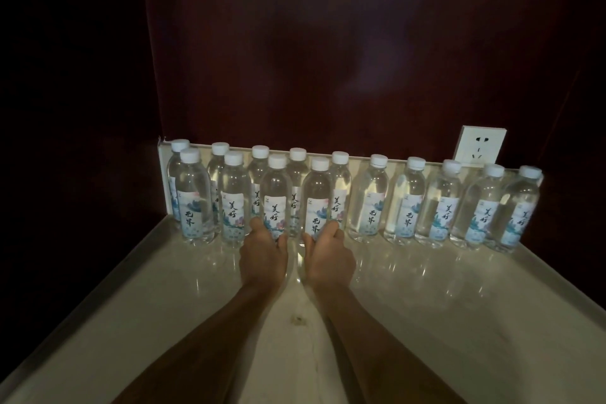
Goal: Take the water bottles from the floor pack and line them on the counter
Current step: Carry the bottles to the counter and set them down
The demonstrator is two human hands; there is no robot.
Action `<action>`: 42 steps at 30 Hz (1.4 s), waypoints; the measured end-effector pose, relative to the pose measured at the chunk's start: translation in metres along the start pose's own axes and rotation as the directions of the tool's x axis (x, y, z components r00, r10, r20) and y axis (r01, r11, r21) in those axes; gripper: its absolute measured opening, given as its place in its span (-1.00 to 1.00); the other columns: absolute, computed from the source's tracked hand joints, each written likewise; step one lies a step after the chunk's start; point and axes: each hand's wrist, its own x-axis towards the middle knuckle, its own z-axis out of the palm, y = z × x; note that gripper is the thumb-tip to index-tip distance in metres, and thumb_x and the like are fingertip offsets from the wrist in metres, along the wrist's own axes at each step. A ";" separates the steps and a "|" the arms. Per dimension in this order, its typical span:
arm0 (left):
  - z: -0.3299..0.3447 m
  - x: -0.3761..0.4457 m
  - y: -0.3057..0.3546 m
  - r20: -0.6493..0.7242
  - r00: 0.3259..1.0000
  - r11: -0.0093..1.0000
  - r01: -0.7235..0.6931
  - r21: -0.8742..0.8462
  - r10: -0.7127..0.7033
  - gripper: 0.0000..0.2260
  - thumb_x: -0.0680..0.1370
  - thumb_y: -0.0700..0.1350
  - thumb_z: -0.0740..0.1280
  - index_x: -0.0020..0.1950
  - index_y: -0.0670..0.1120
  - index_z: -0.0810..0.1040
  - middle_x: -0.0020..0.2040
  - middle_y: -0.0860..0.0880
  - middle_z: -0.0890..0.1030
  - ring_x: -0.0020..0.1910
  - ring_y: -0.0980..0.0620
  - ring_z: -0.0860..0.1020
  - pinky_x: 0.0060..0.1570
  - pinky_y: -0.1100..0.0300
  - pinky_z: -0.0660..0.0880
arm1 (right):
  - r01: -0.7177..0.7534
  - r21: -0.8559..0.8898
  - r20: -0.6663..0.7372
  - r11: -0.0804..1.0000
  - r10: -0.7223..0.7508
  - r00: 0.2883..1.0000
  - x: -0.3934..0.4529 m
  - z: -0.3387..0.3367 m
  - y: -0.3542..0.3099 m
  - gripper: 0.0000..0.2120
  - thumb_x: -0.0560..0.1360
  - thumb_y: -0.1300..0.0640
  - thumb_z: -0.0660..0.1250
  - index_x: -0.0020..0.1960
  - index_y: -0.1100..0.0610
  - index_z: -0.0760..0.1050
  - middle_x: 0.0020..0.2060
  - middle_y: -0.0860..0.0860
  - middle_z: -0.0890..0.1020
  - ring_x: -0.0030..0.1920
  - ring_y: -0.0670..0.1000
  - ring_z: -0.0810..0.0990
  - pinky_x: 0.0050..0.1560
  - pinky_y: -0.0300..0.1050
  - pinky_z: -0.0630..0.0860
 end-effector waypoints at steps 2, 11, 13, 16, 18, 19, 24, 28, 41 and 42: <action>-0.001 0.000 0.001 -0.004 1.000 1.000 0.000 -0.009 0.000 -0.55 0.58 -0.07 0.41 0.33 -0.25 0.34 0.07 -0.27 0.65 0.07 -0.28 0.64 0.00 -0.02 0.55 | 0.001 0.010 -0.003 1.000 -0.001 1.000 -0.001 0.000 0.001 -0.64 0.62 -0.13 0.16 0.22 0.15 0.32 0.14 0.09 0.54 0.05 0.20 0.64 -0.13 -0.05 0.39; -0.001 0.003 -0.007 -0.019 0.998 0.998 -0.052 -0.037 0.052 -0.61 0.56 -0.05 0.43 0.25 -0.19 0.37 -0.10 -0.21 0.67 -0.10 -0.21 0.68 -0.11 -0.03 0.61 | 0.009 0.105 0.002 0.994 -0.010 1.000 -0.004 -0.001 0.006 -0.65 0.56 -0.15 0.25 0.11 0.12 0.31 0.05 0.06 0.51 -0.02 0.17 0.62 -0.14 -0.06 0.40; -0.002 0.004 -0.009 -0.013 0.997 0.997 -0.080 -0.011 0.080 -0.64 0.57 -0.05 0.42 0.23 -0.20 0.39 -0.11 -0.20 0.66 -0.11 -0.20 0.67 -0.14 0.00 0.58 | -0.003 0.090 0.010 0.996 0.002 1.000 -0.004 -0.001 0.005 -0.65 0.57 -0.14 0.25 0.12 0.12 0.32 0.08 0.07 0.52 0.01 0.19 0.62 -0.10 -0.03 0.43; -0.003 0.005 -0.012 -0.004 0.994 0.994 -0.110 0.018 0.110 -0.66 0.58 -0.03 0.42 0.20 -0.19 0.40 -0.11 -0.19 0.66 -0.10 -0.19 0.66 -0.14 0.01 0.56 | -0.025 0.069 0.028 0.997 0.023 0.999 -0.003 -0.001 0.004 -0.63 0.58 -0.15 0.23 0.17 0.13 0.36 0.12 0.08 0.53 0.06 0.18 0.61 -0.06 -0.04 0.43; -0.004 0.005 -0.012 0.001 0.995 0.994 -0.104 0.015 0.104 -0.66 0.58 -0.02 0.41 0.20 -0.17 0.39 -0.11 -0.17 0.66 -0.11 -0.19 0.66 -0.15 0.02 0.56 | -0.046 0.052 0.038 0.998 0.044 0.998 -0.002 -0.001 0.004 -0.61 0.59 -0.16 0.22 0.21 0.14 0.38 0.14 0.08 0.54 0.10 0.18 0.60 0.00 -0.03 0.45; -0.004 0.004 -0.012 0.004 0.995 0.995 -0.101 0.012 0.101 -0.66 0.58 -0.02 0.41 0.20 -0.17 0.39 -0.11 -0.16 0.66 -0.11 -0.18 0.66 -0.17 0.05 0.54 | -0.055 0.052 0.041 0.997 0.053 0.998 -0.002 -0.002 0.004 -0.60 0.59 -0.16 0.22 0.21 0.14 0.39 0.15 0.08 0.54 0.12 0.18 0.59 0.01 -0.03 0.45; -0.006 0.000 -0.010 0.018 0.993 0.991 -0.120 0.059 0.120 -0.58 0.57 -0.02 0.40 0.32 -0.18 0.37 -0.01 -0.18 0.66 -0.03 -0.21 0.67 -0.08 -0.02 0.59 | -0.078 0.052 0.046 0.996 0.076 0.996 -0.002 -0.002 0.004 -0.59 0.58 -0.17 0.23 0.22 0.15 0.38 0.17 0.08 0.54 0.15 0.20 0.58 0.02 -0.01 0.45; -0.008 0.000 -0.008 0.014 0.995 0.993 -0.098 0.066 0.097 -0.62 0.56 -0.05 0.42 0.28 -0.17 0.39 0.02 -0.19 0.66 0.00 -0.22 0.66 -0.05 -0.04 0.59 | -0.082 0.046 0.041 0.996 0.080 0.996 -0.002 -0.002 0.002 -0.59 0.58 -0.18 0.24 0.19 0.15 0.36 0.14 0.10 0.54 0.12 0.21 0.59 0.01 0.01 0.46; -0.008 -0.002 -0.008 0.021 0.996 0.994 -0.090 0.067 0.089 -0.64 0.56 -0.11 0.43 0.25 -0.14 0.36 0.00 -0.14 0.66 -0.04 -0.16 0.68 -0.07 -0.04 0.63 | -0.071 0.063 0.044 0.995 0.069 0.997 -0.004 -0.003 0.003 -0.61 0.58 -0.16 0.24 0.18 0.14 0.40 0.12 0.08 0.57 0.10 0.18 0.59 -0.05 -0.03 0.42; -0.008 -0.003 -0.008 0.021 0.996 0.994 -0.090 0.062 0.089 -0.64 0.56 -0.11 0.43 0.25 -0.15 0.37 0.00 -0.14 0.66 -0.04 -0.15 0.67 -0.08 -0.02 0.62 | -0.073 0.066 0.044 0.995 0.070 0.997 -0.004 -0.003 0.003 -0.61 0.58 -0.16 0.25 0.18 0.14 0.40 0.12 0.08 0.57 0.10 0.17 0.59 -0.05 -0.03 0.42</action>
